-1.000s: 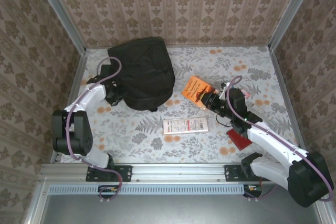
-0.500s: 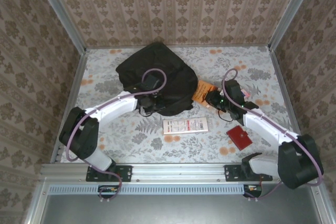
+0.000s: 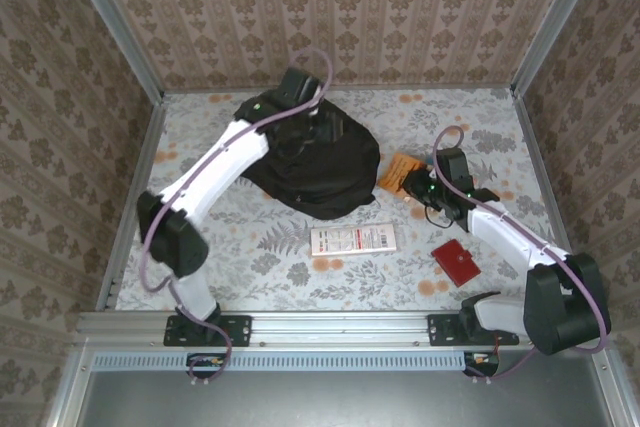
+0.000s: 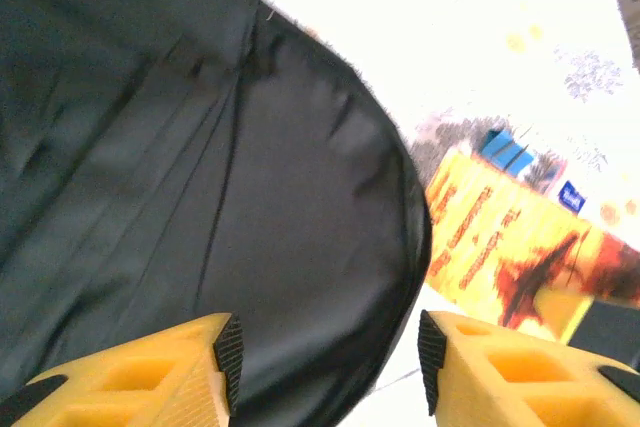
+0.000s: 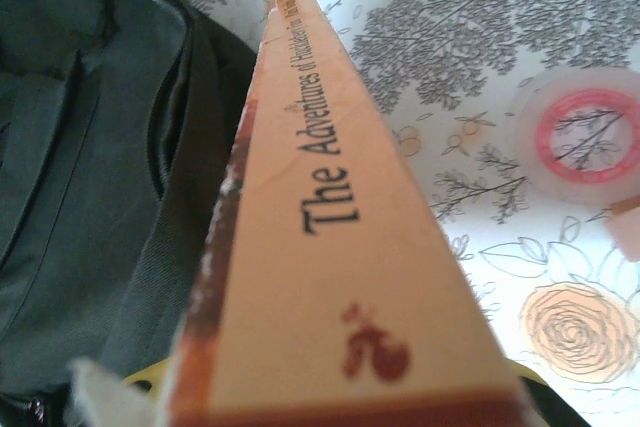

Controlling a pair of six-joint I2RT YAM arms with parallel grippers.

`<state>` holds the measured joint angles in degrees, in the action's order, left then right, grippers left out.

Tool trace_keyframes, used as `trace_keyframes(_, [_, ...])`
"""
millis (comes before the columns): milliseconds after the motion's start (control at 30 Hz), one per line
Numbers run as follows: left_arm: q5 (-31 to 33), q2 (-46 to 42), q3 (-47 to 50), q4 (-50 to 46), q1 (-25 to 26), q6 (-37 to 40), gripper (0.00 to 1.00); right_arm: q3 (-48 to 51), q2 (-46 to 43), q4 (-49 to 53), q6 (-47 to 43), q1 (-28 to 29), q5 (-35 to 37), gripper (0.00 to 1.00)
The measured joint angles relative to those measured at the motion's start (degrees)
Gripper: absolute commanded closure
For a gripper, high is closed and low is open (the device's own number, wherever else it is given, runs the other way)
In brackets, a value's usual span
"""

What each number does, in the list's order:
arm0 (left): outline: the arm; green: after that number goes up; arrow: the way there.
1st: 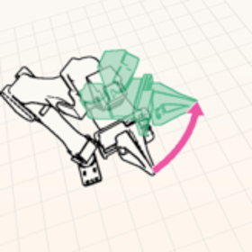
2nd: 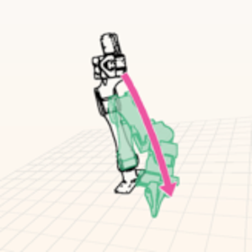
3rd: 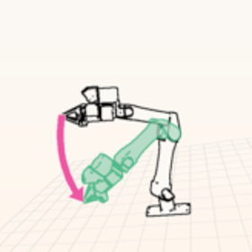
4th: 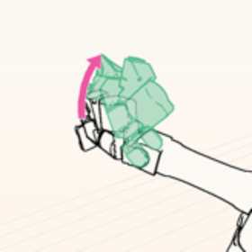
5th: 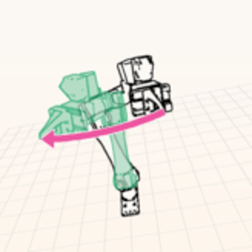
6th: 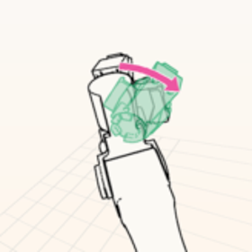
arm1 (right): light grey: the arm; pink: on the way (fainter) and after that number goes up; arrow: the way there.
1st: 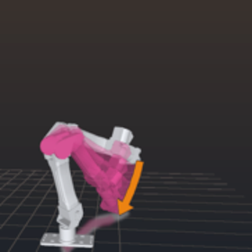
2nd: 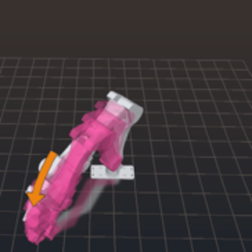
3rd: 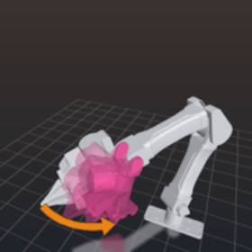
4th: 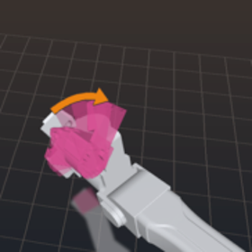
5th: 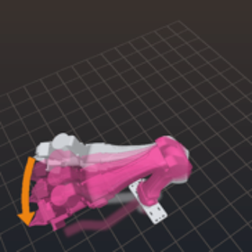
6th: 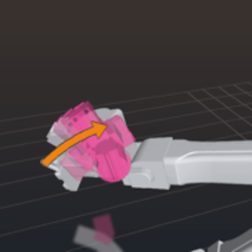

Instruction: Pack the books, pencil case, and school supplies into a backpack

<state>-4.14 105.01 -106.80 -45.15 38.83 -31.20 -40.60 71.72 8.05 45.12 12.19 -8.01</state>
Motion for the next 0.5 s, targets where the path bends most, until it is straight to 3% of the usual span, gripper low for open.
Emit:
trace_keyframes(167, [-2.6,20.8,-20.5,-8.1,0.9,2.2,0.41,0.0,-0.5,0.7,-0.2,-1.2,-0.2,1.0])
trace_keyframes(267, [-3.2,29.4,-26.9,-12.9,2.4,3.6,0.28,0.0,-1.1,1.3,-0.4,-1.5,-0.2,1.0])
trace_keyframes(500, [-4.4,34.0,-29.9,-17.3,5.7,4.0,0.27,0.2,-1.3,1.3,-0.4,-2.1,-1.8,1.0])
